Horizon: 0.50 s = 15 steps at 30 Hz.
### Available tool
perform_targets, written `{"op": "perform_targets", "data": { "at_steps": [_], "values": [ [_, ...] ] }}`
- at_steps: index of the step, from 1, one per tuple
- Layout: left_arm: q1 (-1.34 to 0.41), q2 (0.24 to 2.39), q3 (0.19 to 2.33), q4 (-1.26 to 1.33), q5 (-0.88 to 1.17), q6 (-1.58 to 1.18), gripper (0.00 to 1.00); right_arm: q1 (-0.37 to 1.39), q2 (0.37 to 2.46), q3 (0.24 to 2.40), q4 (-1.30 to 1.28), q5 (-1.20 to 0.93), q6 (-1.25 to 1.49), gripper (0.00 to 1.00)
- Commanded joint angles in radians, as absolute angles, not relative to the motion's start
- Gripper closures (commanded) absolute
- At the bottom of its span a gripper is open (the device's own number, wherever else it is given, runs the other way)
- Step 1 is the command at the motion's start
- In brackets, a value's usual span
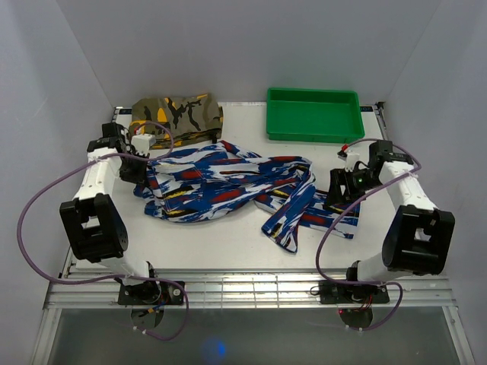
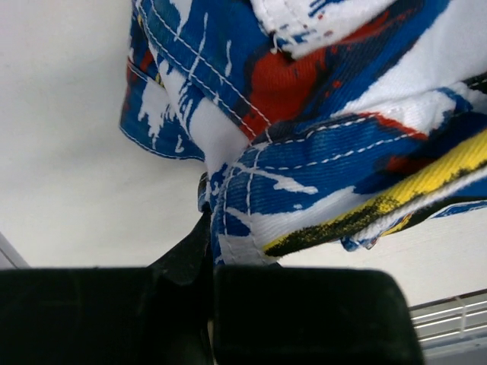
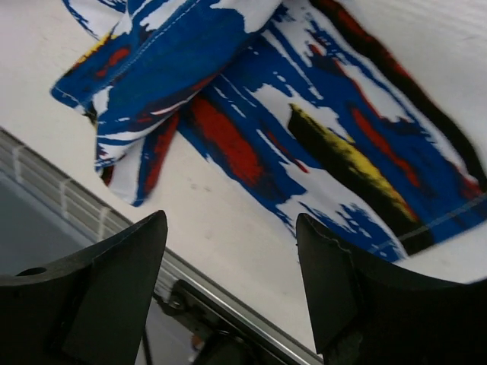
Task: Fold and stack the trousers
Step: Flatten the trousers out
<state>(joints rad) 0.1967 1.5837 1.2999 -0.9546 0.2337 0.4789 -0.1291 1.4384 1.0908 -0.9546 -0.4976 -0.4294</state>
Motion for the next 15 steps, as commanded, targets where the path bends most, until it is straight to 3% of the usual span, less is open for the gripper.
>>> {"op": "perform_targets", "data": {
  "at_steps": [1,12,15],
  "values": [
    [0.198,1.600,1.341,-0.992,0.238,0.373,1.00,-0.097,1.482,1.031,-0.892,-0.696,-0.284,0.24],
    [0.198,1.600,1.333,-0.999,0.261,0.344,1.00,0.118,1.624,0.934,-0.546,-0.650,-0.043,0.18],
    [0.201,1.591,1.328,-0.997,0.253,0.344,1.00,0.150,1.669,0.946,-0.491,-0.623,-0.008,0.25]
  ]
}}
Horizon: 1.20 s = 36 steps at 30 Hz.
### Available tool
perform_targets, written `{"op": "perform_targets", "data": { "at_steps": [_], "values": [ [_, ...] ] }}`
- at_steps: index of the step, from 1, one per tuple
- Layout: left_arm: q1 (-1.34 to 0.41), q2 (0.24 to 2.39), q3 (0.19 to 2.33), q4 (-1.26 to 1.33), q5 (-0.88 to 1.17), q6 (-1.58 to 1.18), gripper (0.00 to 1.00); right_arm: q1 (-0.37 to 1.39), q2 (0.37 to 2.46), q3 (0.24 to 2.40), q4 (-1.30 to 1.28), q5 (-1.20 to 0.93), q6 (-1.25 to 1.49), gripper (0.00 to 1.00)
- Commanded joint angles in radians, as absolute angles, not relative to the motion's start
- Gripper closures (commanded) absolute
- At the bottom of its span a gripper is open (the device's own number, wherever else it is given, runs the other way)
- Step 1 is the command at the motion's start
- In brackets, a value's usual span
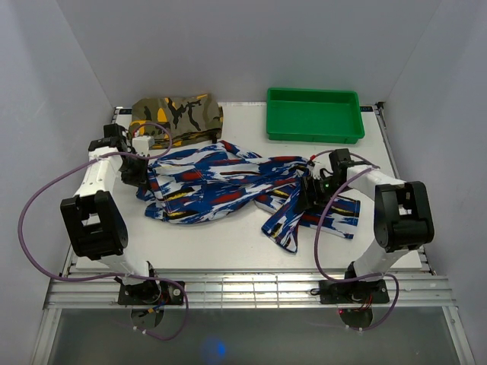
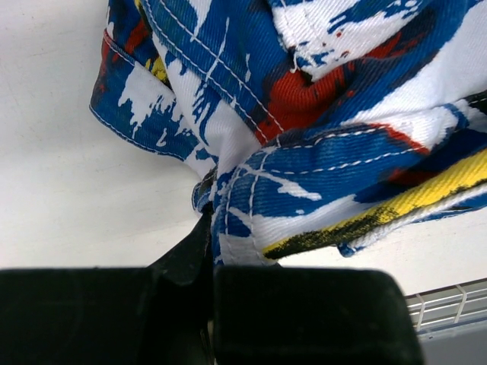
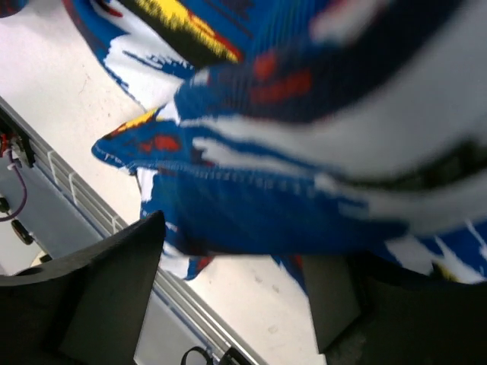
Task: Fold and stack the trousers
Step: Flatten the trousers out
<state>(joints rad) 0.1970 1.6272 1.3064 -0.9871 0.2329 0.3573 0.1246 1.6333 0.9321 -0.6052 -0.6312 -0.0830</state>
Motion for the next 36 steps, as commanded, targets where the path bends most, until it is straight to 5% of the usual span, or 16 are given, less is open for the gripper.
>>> {"op": "perform_targets", "data": {
  "at_steps": [1,3,4,6,13,20,27,36],
  "values": [
    [0.201,1.588,1.327,-0.996,0.249,0.347,1.00,0.152,1.683,0.956,-0.489,-0.614,-0.005,0.29],
    [0.213,1.586,1.319,-0.994,0.242,0.362,1.00,0.150,1.713,1.006,-0.544,-0.554,0.005,0.57],
    [0.224,1.588,1.319,-0.994,0.242,0.368,1.00,0.147,1.713,1.028,-0.573,-0.529,-0.029,0.81],
    [0.258,1.588,1.328,-0.999,0.245,0.396,1.00,0.106,1.662,1.073,-0.651,-0.465,-0.090,0.92],
    [0.342,1.505,1.391,-0.988,0.242,0.501,1.00,-0.095,1.468,1.274,-0.880,-0.322,-0.415,0.92],
    [0.344,1.332,1.359,-0.846,0.230,0.555,1.00,-0.237,1.419,1.315,-0.829,-0.202,-0.655,0.92],
    [0.356,1.390,1.433,-0.785,0.201,0.549,1.00,-0.340,1.460,1.399,-0.785,-0.245,-0.811,0.92],
    [0.501,1.354,1.424,-0.735,0.455,0.741,1.00,-0.534,1.235,1.073,-0.795,-0.336,-1.401,0.92]
  ]
}}
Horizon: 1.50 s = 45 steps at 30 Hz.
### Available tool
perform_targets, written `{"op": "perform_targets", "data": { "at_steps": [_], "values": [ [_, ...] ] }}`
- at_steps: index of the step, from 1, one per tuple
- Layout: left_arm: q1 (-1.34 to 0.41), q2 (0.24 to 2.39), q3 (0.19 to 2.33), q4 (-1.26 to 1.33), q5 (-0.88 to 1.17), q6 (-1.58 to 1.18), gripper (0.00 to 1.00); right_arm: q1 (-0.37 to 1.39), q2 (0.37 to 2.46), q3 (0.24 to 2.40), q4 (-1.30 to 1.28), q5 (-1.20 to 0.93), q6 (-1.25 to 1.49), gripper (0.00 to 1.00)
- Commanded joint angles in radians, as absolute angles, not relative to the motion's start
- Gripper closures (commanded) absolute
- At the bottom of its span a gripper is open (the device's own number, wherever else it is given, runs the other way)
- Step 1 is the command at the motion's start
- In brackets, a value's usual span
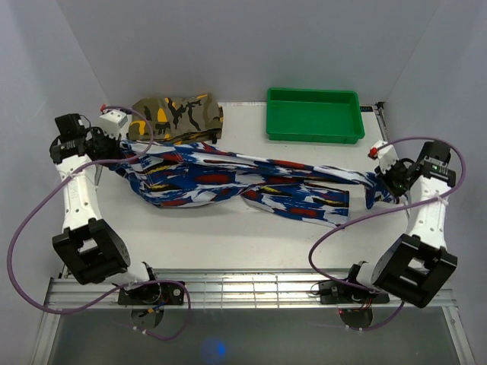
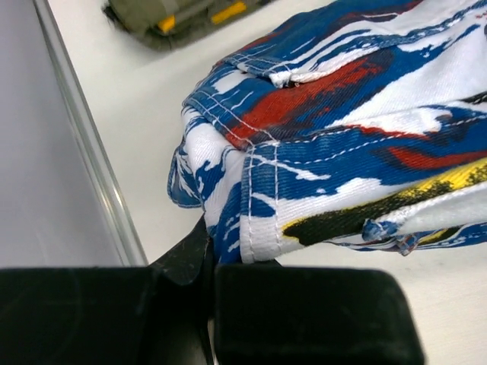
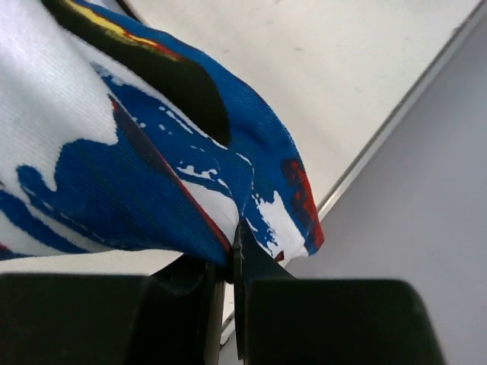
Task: Fold and stack the trousers
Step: Flatten the trousers out
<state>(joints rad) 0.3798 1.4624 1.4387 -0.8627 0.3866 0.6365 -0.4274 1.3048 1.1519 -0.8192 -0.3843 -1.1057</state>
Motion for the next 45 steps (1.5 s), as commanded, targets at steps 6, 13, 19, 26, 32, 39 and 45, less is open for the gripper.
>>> {"op": "perform_targets", "data": {
  "at_steps": [6,13,19,26,32,39,45],
  "values": [
    [0.606,1.003,1.034,-0.963,0.632,1.363,1.00,-0.666,1.105,0.838,-0.900,-0.336,-1.793,0.92],
    [0.623,0.784,0.848,-1.180,0.569,1.528,0.45,-0.719,1.091,0.830,-0.914,-0.362,-2.002,0.10],
    [0.643,1.000,1.109,-1.118,0.658,1.139,0.43,-0.706,1.406,1.210,-1.063,-0.504,-1.708,0.10],
    [0.614,1.434,1.334,-1.098,0.714,0.875,0.23,-0.447,1.598,1.382,-1.047,-0.562,-1.199,0.00],
    [0.595,1.678,1.367,-1.069,0.559,0.795,0.22,-0.198,1.710,1.336,-0.818,-0.482,-0.867,0.06],
    [0.574,1.736,1.289,-0.991,0.474,0.772,0.22,-0.080,1.862,1.313,-0.726,-0.361,-0.868,0.05],
    [0.465,1.763,1.174,-0.924,0.402,0.759,0.24,-0.026,1.858,1.188,-0.721,-0.302,-0.960,0.14]
  ]
}}
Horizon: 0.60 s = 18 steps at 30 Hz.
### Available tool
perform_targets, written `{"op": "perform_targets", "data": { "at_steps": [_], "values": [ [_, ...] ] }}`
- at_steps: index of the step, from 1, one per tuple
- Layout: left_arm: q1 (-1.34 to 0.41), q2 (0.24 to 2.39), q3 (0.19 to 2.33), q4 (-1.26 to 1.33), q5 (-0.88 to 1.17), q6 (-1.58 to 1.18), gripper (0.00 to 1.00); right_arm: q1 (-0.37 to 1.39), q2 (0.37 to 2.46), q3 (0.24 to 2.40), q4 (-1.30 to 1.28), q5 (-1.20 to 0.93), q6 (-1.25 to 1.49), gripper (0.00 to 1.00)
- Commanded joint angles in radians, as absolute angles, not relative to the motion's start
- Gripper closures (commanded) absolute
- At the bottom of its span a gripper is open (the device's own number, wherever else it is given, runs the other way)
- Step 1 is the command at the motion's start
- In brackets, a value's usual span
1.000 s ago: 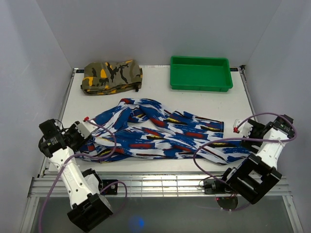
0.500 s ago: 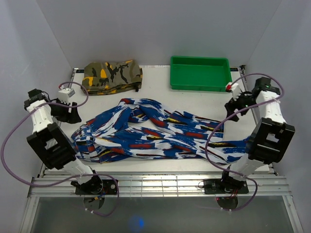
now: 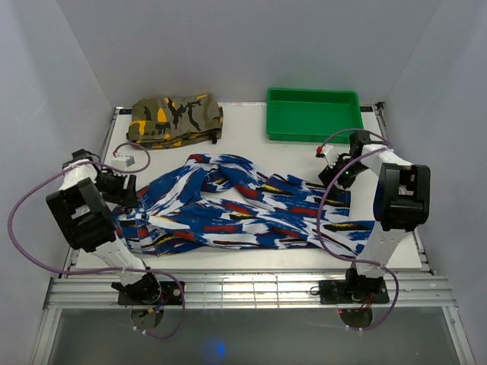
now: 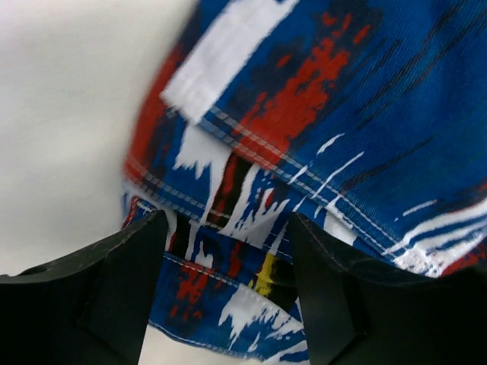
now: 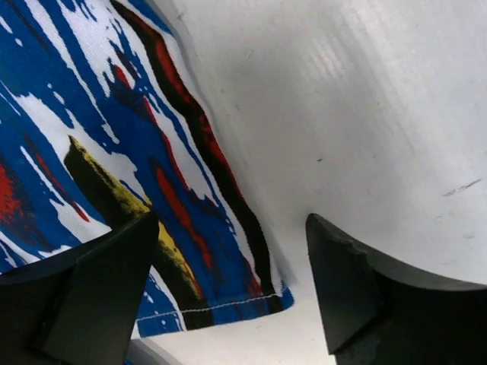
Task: Fold and stack the trousers
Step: Flatten the trousers out
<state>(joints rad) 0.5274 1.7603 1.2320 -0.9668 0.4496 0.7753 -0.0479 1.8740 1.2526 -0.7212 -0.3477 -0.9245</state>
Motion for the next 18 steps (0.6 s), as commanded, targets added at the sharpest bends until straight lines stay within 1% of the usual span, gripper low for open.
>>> {"op": "perform_targets", "data": {
  "at_steps": [1,2,3,5,6,9,13,18],
  "values": [
    [0.453,1.760,1.149,-0.890,0.391,0.758,0.25,-0.020,1.839,1.165,-0.713,-0.293,-0.969,0.19],
    [0.439,1.758,1.131,-0.873,0.370,0.756,0.32,-0.015,1.832,1.143,-0.704,-0.272,-0.980,0.26],
    [0.417,1.755,1.108,-0.861,0.361,0.740,0.37,-0.011,1.822,1.112,-0.686,-0.261,-0.995,0.41],
    [0.413,1.759,1.117,-0.839,0.354,0.715,0.51,-0.012,1.812,1.103,-0.672,-0.227,-1.003,0.63],
    [0.414,1.764,1.155,-0.839,0.365,0.704,0.68,-0.014,1.812,1.107,-0.664,-0.210,-0.993,0.92],
    [0.419,1.749,1.227,-0.816,0.373,0.652,1.00,-0.041,1.809,1.176,-0.666,-0.184,-0.966,0.92],
    [0.433,1.677,1.376,-0.750,0.385,0.630,1.00,-0.155,1.767,1.323,-0.666,-0.202,-0.962,0.92],
    [0.451,1.559,1.398,-0.658,0.420,0.681,1.00,-0.281,1.735,1.428,-0.666,-0.222,-1.003,0.92]
  ]
}}
